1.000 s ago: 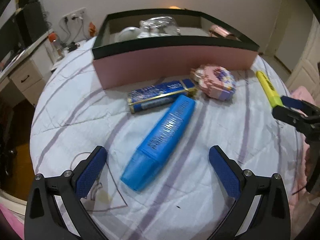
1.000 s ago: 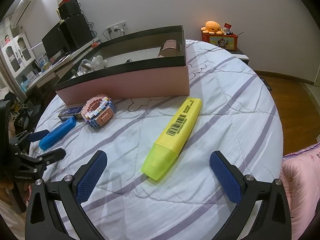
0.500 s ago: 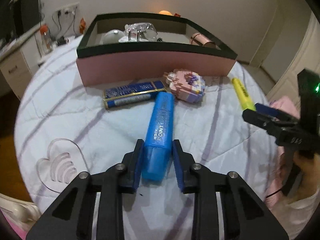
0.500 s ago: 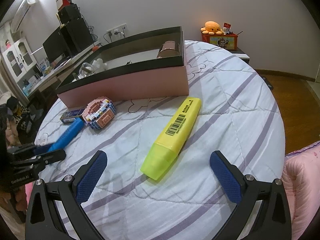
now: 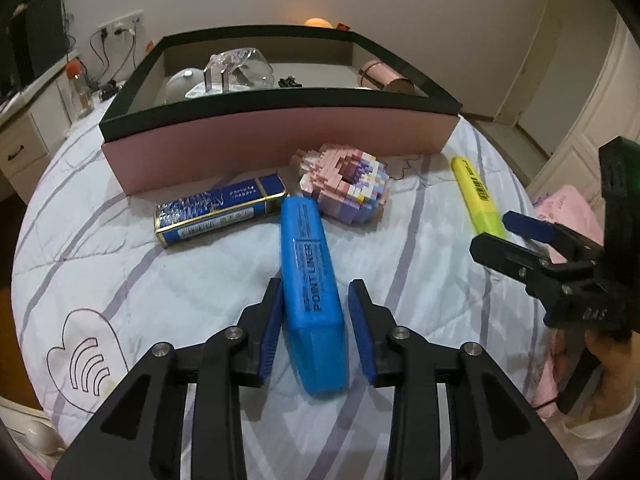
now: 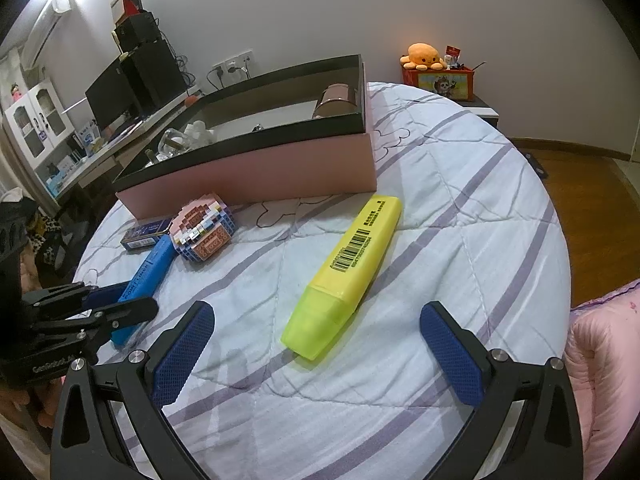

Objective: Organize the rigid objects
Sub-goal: 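Grasp the blue highlighter with the left tool, then grasp the yellow highlighter with the right tool while the left tool holds the blue highlighter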

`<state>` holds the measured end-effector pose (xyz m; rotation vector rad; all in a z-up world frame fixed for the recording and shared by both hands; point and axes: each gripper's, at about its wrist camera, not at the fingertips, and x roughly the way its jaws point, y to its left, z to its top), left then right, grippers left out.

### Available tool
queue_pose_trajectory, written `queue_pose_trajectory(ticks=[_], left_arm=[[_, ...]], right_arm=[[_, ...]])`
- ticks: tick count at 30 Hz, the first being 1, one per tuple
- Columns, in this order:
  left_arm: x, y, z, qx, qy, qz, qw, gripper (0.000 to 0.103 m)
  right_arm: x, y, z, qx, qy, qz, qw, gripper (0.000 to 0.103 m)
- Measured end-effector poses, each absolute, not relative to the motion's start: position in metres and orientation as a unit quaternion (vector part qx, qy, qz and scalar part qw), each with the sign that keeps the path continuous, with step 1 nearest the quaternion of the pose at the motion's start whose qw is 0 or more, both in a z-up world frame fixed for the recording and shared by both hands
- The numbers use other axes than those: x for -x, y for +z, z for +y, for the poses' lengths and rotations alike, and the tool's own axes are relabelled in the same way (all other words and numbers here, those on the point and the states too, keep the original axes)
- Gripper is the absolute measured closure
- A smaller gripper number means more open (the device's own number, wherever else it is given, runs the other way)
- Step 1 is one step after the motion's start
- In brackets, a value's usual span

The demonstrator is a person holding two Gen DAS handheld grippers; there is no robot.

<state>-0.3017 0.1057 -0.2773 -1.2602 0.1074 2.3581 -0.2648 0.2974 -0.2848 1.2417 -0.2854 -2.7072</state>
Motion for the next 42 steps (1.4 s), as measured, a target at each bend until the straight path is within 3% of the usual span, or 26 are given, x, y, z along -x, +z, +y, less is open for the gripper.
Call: queue_pose_trajectory(ticks=[7,14,16,21,23,29,42], left_arm=[[0.291,-0.277,0.107,0.444,0.874,0.045,0.192,0.076],[0.284,-0.276,0.098,0.453,0.877,0.043,0.154,0.076],[0.282,-0.276,0.098,0.452,0.878,0.044,0.153,0.076],[0.281,-0.278,0.099,0.449,0.878,0.058,0.157,0.076],[0.281,-0.278,0.100,0.448,0.878,0.058,0.157,0.076],[0.279,-0.278,0.098,0.447,0.878,0.057,0.163,0.076],[0.278,-0.279,0.098,0.444,0.876,0.059,0.177,0.072]], right_arm=[[0.266,-0.285,0.294,-0.414,-0.904,-0.091,0.056,0.000],[0.282,-0.283,0.293,-0.418,-0.905,-0.073,0.021,0.000],[0.288,-0.285,0.289,-0.423,-0.904,-0.062,0.014,0.010],[0.288,-0.286,0.290,-0.422,-0.904,-0.055,0.026,0.016],[0.285,-0.285,0.292,-0.423,-0.905,-0.036,0.018,0.040],[0.282,-0.282,0.314,-0.427,-0.903,-0.045,0.029,0.073],[0.291,-0.283,0.307,-0.410,-0.912,-0.014,0.009,0.074]])
